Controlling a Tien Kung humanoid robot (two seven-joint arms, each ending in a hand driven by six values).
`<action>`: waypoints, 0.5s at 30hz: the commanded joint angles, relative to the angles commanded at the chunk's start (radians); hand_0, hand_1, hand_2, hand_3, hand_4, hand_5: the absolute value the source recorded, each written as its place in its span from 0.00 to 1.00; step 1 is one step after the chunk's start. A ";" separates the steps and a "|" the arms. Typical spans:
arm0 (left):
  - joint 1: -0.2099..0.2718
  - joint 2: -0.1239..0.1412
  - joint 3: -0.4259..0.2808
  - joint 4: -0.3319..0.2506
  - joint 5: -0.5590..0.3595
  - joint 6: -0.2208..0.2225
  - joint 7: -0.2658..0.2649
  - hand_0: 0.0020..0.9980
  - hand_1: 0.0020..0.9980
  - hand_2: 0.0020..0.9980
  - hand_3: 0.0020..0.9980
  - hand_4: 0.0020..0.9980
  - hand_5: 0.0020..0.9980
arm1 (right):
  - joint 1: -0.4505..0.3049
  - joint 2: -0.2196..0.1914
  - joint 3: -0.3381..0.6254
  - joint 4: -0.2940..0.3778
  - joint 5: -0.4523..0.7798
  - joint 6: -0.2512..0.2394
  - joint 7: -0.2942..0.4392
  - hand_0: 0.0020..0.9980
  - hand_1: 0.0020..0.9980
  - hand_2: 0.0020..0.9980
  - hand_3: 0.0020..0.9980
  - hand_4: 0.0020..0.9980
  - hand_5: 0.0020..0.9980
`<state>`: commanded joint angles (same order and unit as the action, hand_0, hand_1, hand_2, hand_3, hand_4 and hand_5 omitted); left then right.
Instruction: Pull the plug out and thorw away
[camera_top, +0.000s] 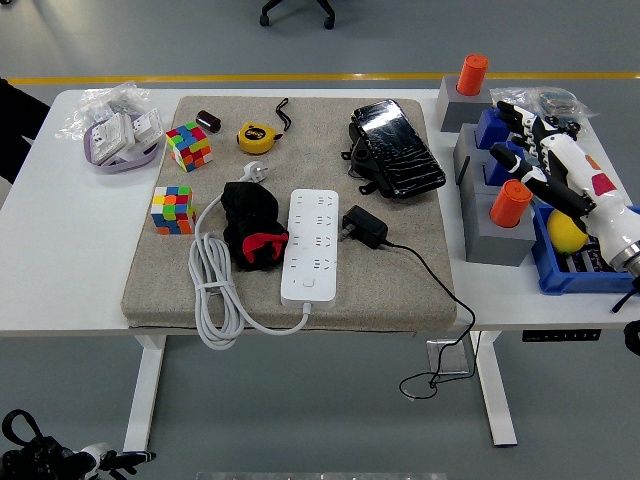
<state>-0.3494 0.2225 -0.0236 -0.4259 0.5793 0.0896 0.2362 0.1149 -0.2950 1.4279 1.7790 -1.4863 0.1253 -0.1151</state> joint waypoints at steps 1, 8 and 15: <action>0.002 0.000 -0.001 0.000 0.001 0.000 0.001 0.53 0.66 0.69 0.67 0.84 0.72 | -0.003 0.000 0.001 0.000 0.000 0.001 0.000 1.00 1.00 1.00 1.00 1.00 0.95; 0.004 -0.002 -0.004 0.004 0.002 -0.001 0.003 0.53 0.66 0.69 0.67 0.84 0.72 | -0.002 0.001 0.013 0.000 -0.001 0.001 -0.001 1.00 1.00 1.00 1.00 1.00 0.95; -0.002 -0.001 0.001 0.003 -0.009 0.002 -0.001 0.53 0.66 0.70 0.67 0.84 0.72 | -0.002 0.003 0.024 0.000 0.001 0.001 -0.003 1.00 0.99 0.96 0.99 1.00 0.93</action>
<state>-0.3512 0.2216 -0.0228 -0.4227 0.5702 0.0914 0.2352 0.1134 -0.2917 1.4522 1.7790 -1.4852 0.1267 -0.1179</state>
